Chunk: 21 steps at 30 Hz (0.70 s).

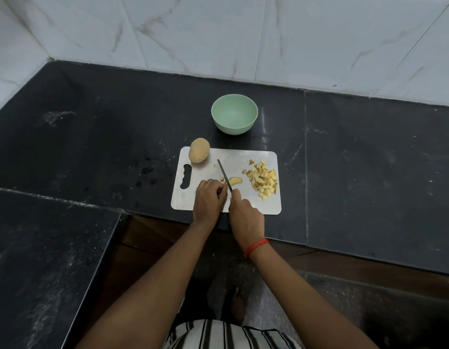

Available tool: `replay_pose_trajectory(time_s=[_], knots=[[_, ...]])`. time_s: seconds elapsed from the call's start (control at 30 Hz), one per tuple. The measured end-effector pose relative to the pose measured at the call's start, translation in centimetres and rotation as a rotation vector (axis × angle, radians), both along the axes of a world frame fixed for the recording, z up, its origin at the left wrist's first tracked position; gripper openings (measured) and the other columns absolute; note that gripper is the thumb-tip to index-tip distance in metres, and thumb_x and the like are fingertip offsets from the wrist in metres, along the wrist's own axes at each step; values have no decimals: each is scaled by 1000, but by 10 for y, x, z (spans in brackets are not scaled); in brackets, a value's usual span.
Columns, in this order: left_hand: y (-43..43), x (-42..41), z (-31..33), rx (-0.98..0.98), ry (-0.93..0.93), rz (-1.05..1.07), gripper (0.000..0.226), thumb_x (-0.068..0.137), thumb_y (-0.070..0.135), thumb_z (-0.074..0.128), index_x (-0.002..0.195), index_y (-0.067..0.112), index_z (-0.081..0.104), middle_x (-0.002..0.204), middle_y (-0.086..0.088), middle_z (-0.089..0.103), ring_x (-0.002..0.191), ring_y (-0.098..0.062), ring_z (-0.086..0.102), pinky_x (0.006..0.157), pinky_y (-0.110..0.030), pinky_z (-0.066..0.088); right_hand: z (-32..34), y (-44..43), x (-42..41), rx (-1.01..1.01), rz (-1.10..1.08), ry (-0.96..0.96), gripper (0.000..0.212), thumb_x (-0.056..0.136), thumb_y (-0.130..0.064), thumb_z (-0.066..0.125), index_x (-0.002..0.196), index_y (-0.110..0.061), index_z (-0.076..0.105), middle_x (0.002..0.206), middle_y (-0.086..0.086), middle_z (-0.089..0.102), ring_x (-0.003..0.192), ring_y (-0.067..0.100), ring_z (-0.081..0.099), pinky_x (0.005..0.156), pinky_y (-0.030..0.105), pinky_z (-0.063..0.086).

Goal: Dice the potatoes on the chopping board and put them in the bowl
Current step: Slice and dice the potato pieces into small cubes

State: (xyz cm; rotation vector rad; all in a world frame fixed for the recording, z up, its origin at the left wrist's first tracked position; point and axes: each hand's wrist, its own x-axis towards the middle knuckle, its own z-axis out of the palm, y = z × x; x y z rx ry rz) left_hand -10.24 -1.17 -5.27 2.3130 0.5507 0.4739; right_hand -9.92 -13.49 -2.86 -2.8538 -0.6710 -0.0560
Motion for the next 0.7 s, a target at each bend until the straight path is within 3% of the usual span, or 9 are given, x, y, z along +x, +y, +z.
replay_pose_trajectory(time_s=[0.1, 0.23, 0.33, 0.43, 0.5, 0.6, 0.7], knots=[[-1, 1, 0, 14, 5, 11, 22, 95, 18, 67, 75, 16, 57, 79, 0, 63, 80, -17, 48, 65, -31, 40, 0, -11, -11, -26, 2, -8, 45, 76, -14, 82, 101, -18, 44, 54, -1, 54, 34, 18, 53, 35, 20, 27], [-2, 3, 1, 38, 10, 11, 21, 95, 16, 66, 77, 16, 55, 80, -1, 63, 81, -17, 48, 66, -32, 40, -7, -36, -33, 5, -32, 5, 34, 79, -13, 81, 94, -18, 51, 54, -1, 51, 32, 20, 50, 35, 22, 20], [-4, 2, 4, 38, 11, 6, 23, 97, 16, 65, 79, 19, 51, 83, -2, 63, 82, -17, 48, 67, -30, 37, -7, -55, -45, 23, -58, 52, 22, 97, -24, 62, 92, -22, 40, 61, -2, 56, 43, 22, 59, 39, 27, 29], [0, 2, 5, -5, 16, 4, 14, 101, 21, 60, 90, 13, 60, 93, -1, 63, 88, -16, 51, 72, -27, 39, -3, -66, -49, 164, -62, 149, 18, 106, -36, 39, 95, -22, 40, 71, -2, 62, 57, 23, 64, 45, 29, 36], [7, 1, 9, -70, -17, 39, 13, 102, 22, 58, 95, 12, 63, 94, 1, 63, 86, -13, 53, 72, -23, 39, 3, -62, -48, 226, -67, 134, 22, 106, -38, 38, 94, -20, 43, 72, -2, 64, 58, 24, 65, 45, 29, 37], [26, -2, 16, -182, -136, 147, 18, 103, 26, 56, 89, 16, 59, 80, 6, 59, 73, -7, 53, 63, -19, 38, 3, -42, -41, 227, -21, 131, 22, 107, -40, 35, 97, -21, 42, 81, -2, 63, 60, 26, 65, 45, 29, 35], [41, -3, 11, -266, -194, 240, 13, 103, 18, 54, 92, 15, 60, 80, 15, 60, 73, 0, 55, 63, -18, 40, -3, -21, -35, 167, 25, 56, 17, 106, -35, 44, 95, -22, 40, 85, -1, 56, 50, 24, 60, 41, 27, 35]])
